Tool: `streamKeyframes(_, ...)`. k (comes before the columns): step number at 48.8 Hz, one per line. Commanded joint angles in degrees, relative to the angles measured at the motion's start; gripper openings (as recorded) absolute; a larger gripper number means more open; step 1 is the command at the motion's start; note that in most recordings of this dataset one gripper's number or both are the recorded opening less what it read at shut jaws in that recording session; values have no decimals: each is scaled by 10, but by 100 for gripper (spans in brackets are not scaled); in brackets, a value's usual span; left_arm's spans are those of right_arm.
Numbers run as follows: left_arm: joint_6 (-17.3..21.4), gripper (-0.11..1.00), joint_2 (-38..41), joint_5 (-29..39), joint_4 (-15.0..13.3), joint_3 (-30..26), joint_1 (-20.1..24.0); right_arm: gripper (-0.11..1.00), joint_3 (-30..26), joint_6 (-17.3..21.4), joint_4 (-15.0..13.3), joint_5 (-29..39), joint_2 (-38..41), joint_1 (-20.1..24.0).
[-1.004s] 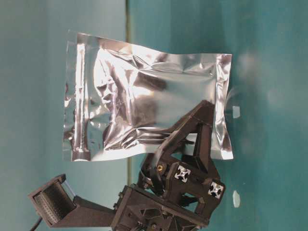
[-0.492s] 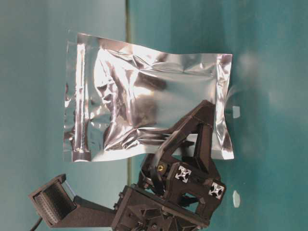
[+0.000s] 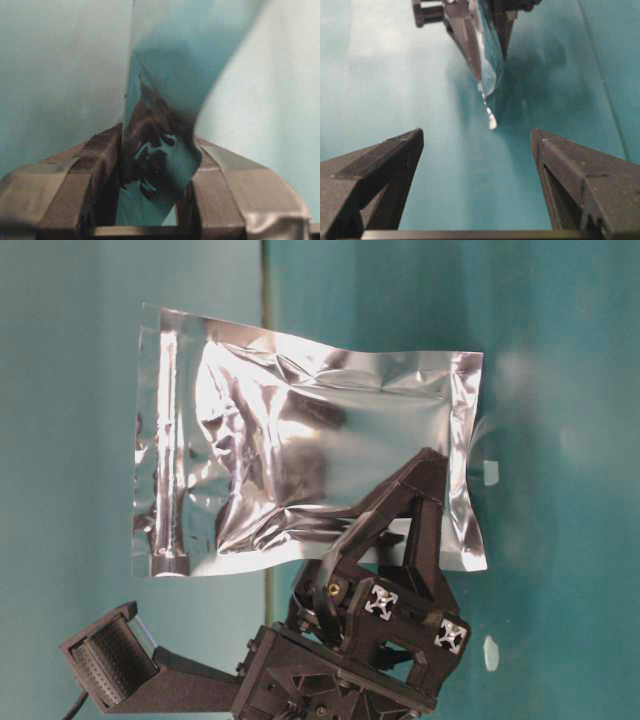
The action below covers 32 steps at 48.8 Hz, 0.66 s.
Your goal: Hand over the silver zip bag and make it stand upright.
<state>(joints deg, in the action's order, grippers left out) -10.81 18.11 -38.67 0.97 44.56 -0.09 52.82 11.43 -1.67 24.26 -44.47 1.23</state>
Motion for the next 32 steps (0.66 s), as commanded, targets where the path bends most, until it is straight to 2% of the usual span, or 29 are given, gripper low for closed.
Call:
streamKeyframes(1,1,30,-4,1,2,-2,-4,89,-6,5,0,-4,-1,2)
streamKeyframes(32,1,30,-4,1,2,-2,-4,89,-6,11,1,-4,-1,2)
